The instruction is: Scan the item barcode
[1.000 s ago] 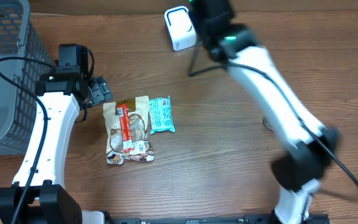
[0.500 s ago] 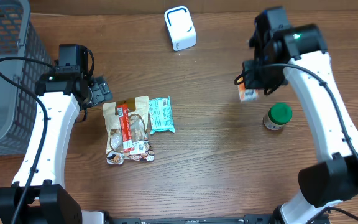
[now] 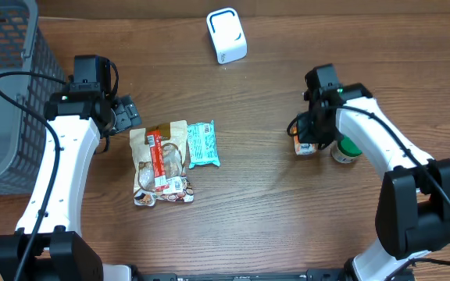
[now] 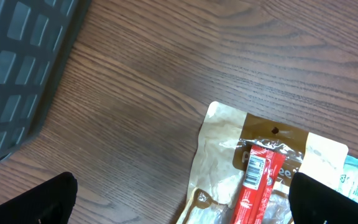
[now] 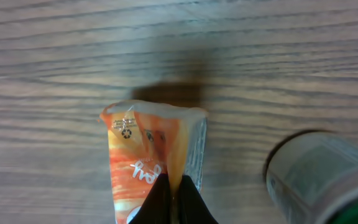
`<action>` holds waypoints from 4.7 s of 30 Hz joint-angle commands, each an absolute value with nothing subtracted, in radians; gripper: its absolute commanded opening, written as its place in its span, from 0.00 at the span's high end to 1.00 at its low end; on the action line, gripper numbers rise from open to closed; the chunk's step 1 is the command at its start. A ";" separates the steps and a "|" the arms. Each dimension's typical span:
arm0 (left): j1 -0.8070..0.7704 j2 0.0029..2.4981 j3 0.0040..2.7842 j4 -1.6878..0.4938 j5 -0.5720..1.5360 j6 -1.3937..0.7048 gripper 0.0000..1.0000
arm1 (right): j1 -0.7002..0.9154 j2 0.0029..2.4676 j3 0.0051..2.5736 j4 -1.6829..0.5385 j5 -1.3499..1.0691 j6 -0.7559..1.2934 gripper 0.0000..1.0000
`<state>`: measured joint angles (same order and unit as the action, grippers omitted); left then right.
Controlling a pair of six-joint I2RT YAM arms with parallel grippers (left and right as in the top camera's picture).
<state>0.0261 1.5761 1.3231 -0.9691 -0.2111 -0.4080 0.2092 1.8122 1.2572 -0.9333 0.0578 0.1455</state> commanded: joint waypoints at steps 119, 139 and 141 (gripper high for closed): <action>0.026 1.582 1.342 -0.968 -0.217 -0.389 0.00 | 0.674 1.994 1.364 -0.596 -0.091 0.386 0.34; 0.026 1.582 1.342 -0.968 -0.217 -0.389 0.00 | 0.657 1.876 1.360 -0.579 -0.221 0.422 0.96; 0.026 1.582 1.342 -0.968 -0.217 -0.389 0.00 | 0.672 1.880 1.358 -0.526 -0.177 0.423 0.96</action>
<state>0.0261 1.5761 1.3231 -0.9691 -0.2111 -0.4080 0.6464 1.9045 1.3602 -0.5800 -0.1352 0.4206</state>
